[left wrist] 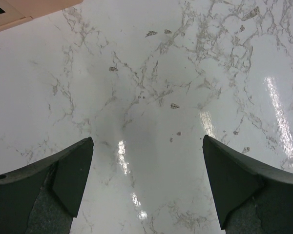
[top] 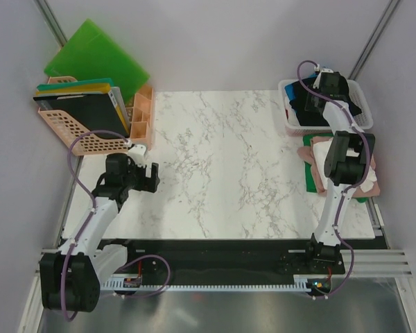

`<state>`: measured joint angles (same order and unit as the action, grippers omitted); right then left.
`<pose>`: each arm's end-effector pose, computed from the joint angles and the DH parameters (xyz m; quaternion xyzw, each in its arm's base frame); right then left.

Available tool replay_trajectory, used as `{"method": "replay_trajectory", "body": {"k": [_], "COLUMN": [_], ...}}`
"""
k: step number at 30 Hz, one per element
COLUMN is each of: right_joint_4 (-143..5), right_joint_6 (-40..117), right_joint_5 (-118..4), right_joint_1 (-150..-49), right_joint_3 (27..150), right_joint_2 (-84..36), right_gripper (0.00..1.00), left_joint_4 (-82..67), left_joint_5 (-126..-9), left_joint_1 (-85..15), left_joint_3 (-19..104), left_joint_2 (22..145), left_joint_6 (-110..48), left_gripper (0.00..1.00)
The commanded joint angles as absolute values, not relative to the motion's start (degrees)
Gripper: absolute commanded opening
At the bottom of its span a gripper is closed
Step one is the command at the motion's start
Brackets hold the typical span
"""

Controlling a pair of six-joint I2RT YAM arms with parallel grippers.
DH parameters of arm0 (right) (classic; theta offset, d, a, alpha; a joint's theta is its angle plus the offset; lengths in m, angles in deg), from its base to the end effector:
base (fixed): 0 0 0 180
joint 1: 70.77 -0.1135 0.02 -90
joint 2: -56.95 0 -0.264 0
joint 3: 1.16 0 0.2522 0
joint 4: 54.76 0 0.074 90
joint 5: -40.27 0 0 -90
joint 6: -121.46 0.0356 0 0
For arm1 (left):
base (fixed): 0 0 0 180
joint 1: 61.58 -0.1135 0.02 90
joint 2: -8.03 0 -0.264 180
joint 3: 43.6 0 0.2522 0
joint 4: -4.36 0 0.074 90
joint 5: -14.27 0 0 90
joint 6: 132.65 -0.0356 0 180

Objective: Fold and stack the t-shirts

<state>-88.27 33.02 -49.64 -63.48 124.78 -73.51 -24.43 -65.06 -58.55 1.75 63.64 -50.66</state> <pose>0.5248 -0.0672 0.2270 0.0697 0.8962 -0.0226 0.4376 0.2031 -0.0173 0.2178 0.1263 0.8908 -0.0653 0.4315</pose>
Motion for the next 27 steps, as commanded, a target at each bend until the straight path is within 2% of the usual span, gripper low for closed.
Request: {"method": "replay_trajectory", "body": {"k": [1,8,15,19,25,27], "right_joint_4": [-92.2,-90.1,-87.5,-80.4,-83.5,-84.2], "right_joint_6": [32.0,29.3,25.5,23.7,21.9,18.2], "right_joint_5": [-56.7,-62.7,-65.5,-68.5,-77.0,-78.3], "right_joint_1": [-65.1,-65.7,-65.8,-65.8,-66.8,-70.2], "right_joint_3": [120.3,109.2,101.2,93.9,93.9,93.2], "right_joint_2": [-63.6,-47.4,-37.0,-28.2,-17.9,-14.4], "right_gripper": [0.0,0.0,0.0,0.0,0.0,0.0], "left_joint_4": [-21.1,-20.4,-20.3,-20.3,-20.5,-20.6], "left_joint_5": [-61.9,-59.5,-59.6,-59.7,-59.6,-59.6], "left_joint_1": [-58.5,-58.5,-58.5,-58.4,-58.4,-58.5], "left_joint_3": [2.7,3.3,2.8,3.1,3.6,3.7], "left_joint_2": [66.5,68.2,67.1,67.9,69.1,69.4], "left_joint_6": [-52.7,-52.9,-52.7,-52.7,-52.8,-52.8], "left_gripper": [1.0,1.0,1.0,1.0,1.0,1.0]}}
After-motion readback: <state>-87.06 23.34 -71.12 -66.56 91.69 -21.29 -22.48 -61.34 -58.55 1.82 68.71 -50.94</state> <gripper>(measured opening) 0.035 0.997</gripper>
